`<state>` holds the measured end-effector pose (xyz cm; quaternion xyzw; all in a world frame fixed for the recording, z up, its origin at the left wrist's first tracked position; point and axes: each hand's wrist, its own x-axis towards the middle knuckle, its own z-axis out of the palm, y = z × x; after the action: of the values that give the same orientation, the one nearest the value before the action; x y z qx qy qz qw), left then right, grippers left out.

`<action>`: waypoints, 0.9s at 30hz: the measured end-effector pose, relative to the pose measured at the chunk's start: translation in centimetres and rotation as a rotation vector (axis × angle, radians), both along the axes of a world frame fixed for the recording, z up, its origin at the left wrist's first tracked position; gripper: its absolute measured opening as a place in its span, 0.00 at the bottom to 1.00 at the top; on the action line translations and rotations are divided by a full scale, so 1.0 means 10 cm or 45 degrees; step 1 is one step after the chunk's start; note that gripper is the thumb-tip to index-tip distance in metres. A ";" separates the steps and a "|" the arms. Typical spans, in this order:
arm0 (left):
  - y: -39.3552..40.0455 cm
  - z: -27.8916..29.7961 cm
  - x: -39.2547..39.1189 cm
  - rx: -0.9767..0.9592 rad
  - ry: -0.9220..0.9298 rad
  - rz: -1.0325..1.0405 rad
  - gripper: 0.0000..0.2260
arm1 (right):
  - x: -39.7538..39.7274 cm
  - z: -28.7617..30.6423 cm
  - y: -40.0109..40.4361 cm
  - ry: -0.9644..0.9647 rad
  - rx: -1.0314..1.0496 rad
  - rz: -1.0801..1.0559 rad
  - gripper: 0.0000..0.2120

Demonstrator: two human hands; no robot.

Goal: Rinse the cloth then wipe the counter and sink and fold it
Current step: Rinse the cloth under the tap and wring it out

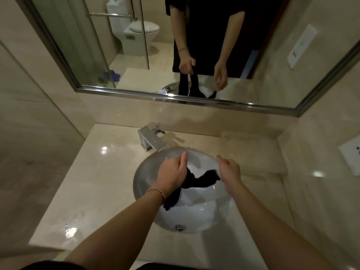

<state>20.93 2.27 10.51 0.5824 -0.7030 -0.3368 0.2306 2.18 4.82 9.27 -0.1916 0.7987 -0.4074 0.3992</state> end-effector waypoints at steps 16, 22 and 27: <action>-0.06 0.27 -0.01 -0.279 0.471 0.115 0.24 | 1.12 0.25 -0.01 -0.439 -0.166 0.373 0.30; -0.14 0.37 -0.09 -0.177 0.764 0.399 0.23 | 1.21 0.33 -0.10 -0.493 -0.255 0.300 0.33; -0.10 0.32 -0.07 -0.254 0.625 0.257 0.15 | 1.20 0.48 -0.26 -0.368 -0.278 0.143 0.35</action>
<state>20.28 1.28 13.74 0.5248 -0.5943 -0.3722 0.4826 14.13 2.26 14.12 -0.2176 0.6721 -0.4919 0.5089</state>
